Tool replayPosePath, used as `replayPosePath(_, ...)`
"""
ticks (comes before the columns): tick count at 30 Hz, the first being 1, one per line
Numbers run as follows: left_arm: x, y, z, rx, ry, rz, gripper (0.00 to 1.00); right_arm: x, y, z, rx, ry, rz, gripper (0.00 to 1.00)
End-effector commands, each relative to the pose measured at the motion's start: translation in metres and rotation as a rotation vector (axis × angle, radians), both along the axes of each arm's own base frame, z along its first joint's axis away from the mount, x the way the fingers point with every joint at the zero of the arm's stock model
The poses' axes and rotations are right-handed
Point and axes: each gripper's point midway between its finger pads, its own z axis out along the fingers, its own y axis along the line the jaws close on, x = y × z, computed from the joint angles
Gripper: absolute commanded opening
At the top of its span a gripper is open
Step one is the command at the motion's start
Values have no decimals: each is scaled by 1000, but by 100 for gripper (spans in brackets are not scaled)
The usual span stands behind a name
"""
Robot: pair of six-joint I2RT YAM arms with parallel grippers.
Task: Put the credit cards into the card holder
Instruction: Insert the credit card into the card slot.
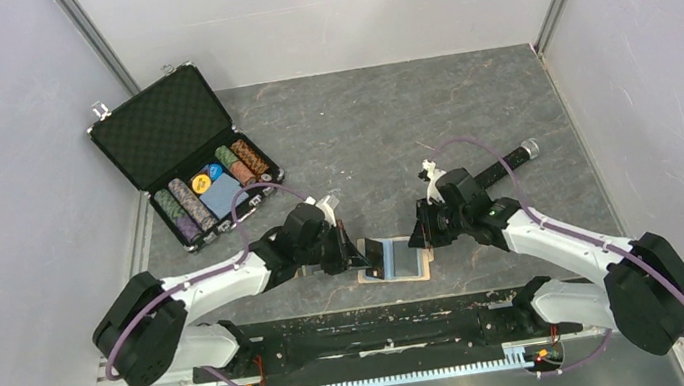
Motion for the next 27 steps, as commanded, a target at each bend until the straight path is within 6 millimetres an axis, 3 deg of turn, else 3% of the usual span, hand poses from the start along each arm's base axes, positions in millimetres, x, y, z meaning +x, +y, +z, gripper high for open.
replayPosePath(1,19,-16,18,-51,-50,41,2,1,-3,-8,-30,-10,4,15)
replayPosePath(9,19,-20,13,-44,-41,30,2,-1,-9,-18,-68,5,-2,0)
replayPosePath(27,18,-34,-5,-7,-22,-20,2,-11,-25,-50,-154,62,-15,0)
